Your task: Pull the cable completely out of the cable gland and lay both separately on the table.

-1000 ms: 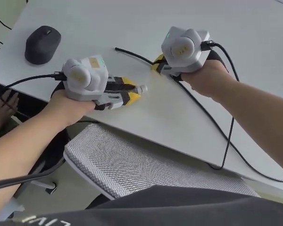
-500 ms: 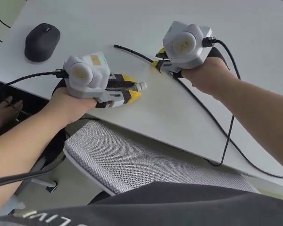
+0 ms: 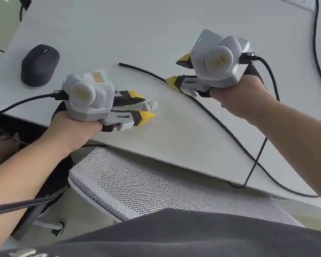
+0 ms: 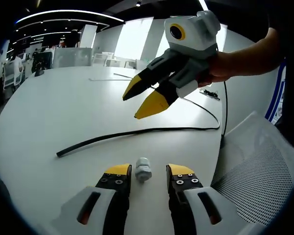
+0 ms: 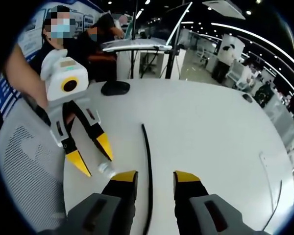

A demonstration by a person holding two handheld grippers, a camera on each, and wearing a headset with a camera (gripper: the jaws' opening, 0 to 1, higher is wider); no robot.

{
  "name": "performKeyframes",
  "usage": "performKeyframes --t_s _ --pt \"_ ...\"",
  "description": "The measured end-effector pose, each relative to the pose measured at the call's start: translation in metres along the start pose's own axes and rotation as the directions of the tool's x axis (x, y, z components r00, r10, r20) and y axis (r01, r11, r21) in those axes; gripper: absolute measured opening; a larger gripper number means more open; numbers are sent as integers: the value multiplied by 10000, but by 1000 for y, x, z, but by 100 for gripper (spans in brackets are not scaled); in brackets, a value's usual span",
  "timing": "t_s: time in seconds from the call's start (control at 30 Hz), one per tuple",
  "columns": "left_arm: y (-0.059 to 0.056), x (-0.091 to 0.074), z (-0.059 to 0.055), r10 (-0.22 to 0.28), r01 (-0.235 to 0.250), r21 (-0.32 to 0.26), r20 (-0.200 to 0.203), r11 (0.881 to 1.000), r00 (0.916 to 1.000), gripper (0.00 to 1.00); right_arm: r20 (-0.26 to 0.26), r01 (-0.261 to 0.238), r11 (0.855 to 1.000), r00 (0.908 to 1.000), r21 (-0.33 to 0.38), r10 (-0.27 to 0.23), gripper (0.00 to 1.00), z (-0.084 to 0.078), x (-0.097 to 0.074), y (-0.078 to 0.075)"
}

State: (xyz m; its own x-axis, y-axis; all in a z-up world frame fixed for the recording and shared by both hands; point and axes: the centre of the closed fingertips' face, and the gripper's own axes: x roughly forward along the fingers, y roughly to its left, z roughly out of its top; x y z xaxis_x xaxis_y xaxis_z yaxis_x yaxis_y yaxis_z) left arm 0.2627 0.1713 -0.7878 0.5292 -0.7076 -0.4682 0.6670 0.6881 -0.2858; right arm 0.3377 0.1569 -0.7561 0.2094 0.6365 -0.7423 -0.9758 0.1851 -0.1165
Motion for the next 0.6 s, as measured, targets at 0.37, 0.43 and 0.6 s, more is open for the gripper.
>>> performKeyframes --t_s 0.37,0.43,0.6 --pt "-17 -15 21 -66 64 170 156 9998 9999 41 641 567 9954 9960 778 -618 35 -3 -53 -2" --pt "-20 -19 25 -50 48 130 186 9999 9998 44 733 649 9937 9947 916 -717 36 -6 -64 0" --pt "-33 -26 32 -135 132 109 318 9999 9994 47 1015 888 9852 9894 1465 -1042 38 -13 -90 3"
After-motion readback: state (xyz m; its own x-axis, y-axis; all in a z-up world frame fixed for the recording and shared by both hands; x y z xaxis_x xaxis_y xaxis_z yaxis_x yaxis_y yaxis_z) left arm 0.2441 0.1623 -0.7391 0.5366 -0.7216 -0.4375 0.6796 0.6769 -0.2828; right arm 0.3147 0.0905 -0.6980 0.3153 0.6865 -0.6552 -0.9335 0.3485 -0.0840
